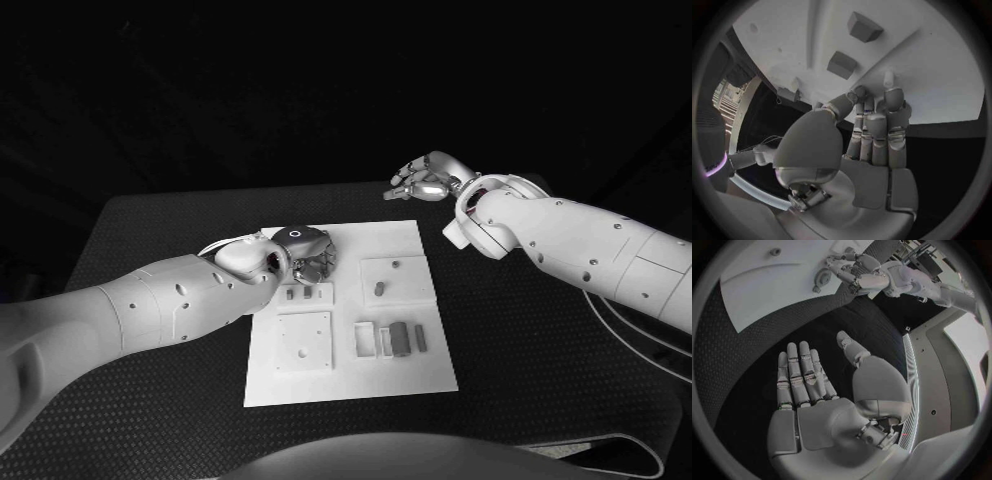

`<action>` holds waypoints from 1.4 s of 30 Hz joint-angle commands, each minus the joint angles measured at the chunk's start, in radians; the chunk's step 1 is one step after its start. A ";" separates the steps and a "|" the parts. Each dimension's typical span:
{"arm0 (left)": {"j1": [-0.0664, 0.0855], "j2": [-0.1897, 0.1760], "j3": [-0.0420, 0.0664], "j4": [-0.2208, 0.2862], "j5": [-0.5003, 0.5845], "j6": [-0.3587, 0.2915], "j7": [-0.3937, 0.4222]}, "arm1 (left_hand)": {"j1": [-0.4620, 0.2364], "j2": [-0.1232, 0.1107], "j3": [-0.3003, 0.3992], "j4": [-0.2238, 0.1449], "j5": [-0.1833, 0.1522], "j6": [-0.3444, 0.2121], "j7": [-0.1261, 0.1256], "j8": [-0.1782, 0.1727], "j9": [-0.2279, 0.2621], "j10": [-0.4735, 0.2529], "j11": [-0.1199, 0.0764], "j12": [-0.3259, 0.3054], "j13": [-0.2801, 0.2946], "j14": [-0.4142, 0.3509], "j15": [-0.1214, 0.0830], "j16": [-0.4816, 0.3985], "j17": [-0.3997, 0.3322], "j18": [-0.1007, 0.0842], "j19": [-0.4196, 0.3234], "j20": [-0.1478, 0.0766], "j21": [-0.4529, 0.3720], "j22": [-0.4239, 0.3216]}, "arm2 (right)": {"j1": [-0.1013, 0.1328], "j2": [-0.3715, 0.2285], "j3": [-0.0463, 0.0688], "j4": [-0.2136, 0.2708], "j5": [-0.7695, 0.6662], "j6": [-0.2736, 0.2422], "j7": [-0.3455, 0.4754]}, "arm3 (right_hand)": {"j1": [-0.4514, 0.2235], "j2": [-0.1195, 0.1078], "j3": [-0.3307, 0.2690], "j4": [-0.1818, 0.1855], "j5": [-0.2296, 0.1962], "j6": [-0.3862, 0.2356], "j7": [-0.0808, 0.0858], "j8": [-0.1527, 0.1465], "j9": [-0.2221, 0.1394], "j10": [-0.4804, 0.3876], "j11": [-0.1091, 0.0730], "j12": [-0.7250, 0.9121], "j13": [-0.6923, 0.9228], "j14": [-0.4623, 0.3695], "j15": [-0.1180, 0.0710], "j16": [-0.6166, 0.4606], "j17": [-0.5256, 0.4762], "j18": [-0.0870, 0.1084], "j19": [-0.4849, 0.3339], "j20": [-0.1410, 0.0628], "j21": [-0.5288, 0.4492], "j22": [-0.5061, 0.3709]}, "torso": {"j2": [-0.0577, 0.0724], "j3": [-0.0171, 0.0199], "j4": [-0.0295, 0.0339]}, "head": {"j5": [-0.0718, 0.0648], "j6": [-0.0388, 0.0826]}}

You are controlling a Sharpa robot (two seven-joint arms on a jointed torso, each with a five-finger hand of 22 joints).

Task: Assemble the parts on the task board

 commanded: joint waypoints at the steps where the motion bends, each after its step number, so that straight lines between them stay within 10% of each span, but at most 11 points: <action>1: 0.000 -0.005 0.014 0.016 0.043 -0.011 0.003 | -0.001 0.008 0.008 0.000 0.003 0.008 0.001 0.003 0.001 0.034 0.017 0.005 0.003 -0.002 -0.007 0.002 -0.001 0.071 -0.007 -0.010 0.005 0.022 | 0.000 -0.001 0.000 0.002 0.002 0.006 0.011 | -0.006 0.002 -0.005 -0.001 0.002 -0.009 0.021 0.001 -0.001 0.005 -0.002 -0.005 -0.002 0.008 -0.001 -0.005 -0.001 -0.007 -0.002 0.002 -0.004 0.002 | 0.000 0.0003 0.0005 | 0.000 0.001; 13: 0.004 -0.047 0.081 0.083 0.049 -0.003 -0.018 | -0.004 0.008 0.008 0.000 0.002 0.008 0.001 0.002 0.000 0.034 0.016 0.003 0.003 -0.002 -0.007 0.002 -0.001 0.069 -0.007 -0.011 0.005 0.022 | 0.000 -0.003 0.000 0.000 0.004 0.006 0.011 | -0.006 0.002 -0.006 -0.001 0.002 -0.009 0.021 0.001 -0.002 0.007 -0.002 -0.007 -0.004 0.008 -0.001 -0.007 -0.001 -0.007 -0.002 0.002 -0.005 0.002 | -0.001 0.0001 0.0024 | 0.002 0.004; 28: 0.029 -0.158 0.080 0.171 0.033 0.011 -0.044 | -0.011 0.005 0.006 0.001 -0.001 0.010 0.001 0.002 0.000 0.036 0.016 0.001 0.005 -0.002 -0.008 0.002 -0.002 0.067 -0.009 -0.013 0.004 0.022 | 0.000 -0.002 0.000 -0.013 0.010 0.010 0.013 | -0.006 0.003 -0.006 0.000 0.002 -0.009 0.021 0.002 -0.003 0.009 -0.002 -0.009 -0.006 0.009 -0.001 -0.008 0.000 -0.007 -0.002 0.002 -0.006 0.004 | 0.000 -0.0018 0.0031 | 0.006 0.005; 42: 0.026 -0.172 0.068 0.153 0.010 0.020 -0.048 | -0.010 0.004 0.007 0.000 0.000 0.010 0.001 0.001 0.000 0.036 0.015 -0.001 0.006 -0.002 -0.008 0.003 -0.002 0.066 -0.010 -0.014 0.004 0.022 | 0.000 -0.002 0.000 -0.013 0.010 0.010 0.014 | -0.006 0.003 -0.006 0.000 0.002 -0.010 0.021 0.002 -0.004 0.010 -0.002 -0.011 -0.008 0.010 -0.001 -0.010 0.000 -0.007 -0.002 0.002 -0.007 0.004 | 0.000 -0.0018 0.0021 | 0.014 0.004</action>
